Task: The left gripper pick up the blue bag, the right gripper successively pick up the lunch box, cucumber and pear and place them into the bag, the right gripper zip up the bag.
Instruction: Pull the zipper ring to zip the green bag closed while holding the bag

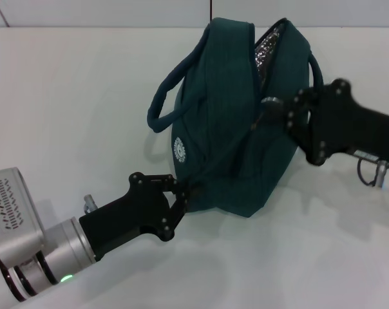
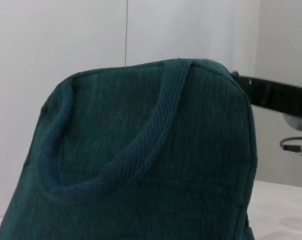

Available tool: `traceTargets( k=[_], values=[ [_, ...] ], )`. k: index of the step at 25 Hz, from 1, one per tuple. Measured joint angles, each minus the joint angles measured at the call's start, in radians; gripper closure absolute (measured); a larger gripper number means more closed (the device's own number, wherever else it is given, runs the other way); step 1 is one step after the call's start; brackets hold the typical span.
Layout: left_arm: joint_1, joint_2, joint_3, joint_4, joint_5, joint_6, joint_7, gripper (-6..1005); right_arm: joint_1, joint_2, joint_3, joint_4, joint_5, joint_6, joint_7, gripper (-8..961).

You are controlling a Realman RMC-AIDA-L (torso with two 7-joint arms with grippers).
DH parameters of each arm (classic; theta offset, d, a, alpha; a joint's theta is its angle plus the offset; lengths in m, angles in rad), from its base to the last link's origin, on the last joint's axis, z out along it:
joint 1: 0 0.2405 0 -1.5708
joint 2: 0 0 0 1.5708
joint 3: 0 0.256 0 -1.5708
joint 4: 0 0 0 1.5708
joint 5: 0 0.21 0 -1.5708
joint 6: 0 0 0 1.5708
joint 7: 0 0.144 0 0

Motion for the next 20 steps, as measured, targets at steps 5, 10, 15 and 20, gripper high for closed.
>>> traceTargets(
  k=[5,10,15,20],
  values=[
    [-0.002,0.001,0.014,0.003,-0.001,-0.002,0.0,945,-0.006,0.002,-0.004,0.041,0.104,-0.054,-0.107,931],
    [-0.004,0.0,0.031,0.011,-0.006,0.002,0.004,944,-0.006,0.004,-0.008,0.046,0.126,-0.088,-0.142,931],
    [0.004,-0.003,0.031,0.004,-0.009,0.045,0.066,944,-0.01,0.005,-0.028,0.045,0.13,-0.106,-0.188,931],
    [0.019,-0.003,0.026,-0.001,-0.026,0.162,0.087,927,-0.006,0.005,-0.039,0.042,0.13,-0.106,-0.2,932]
  ],
)
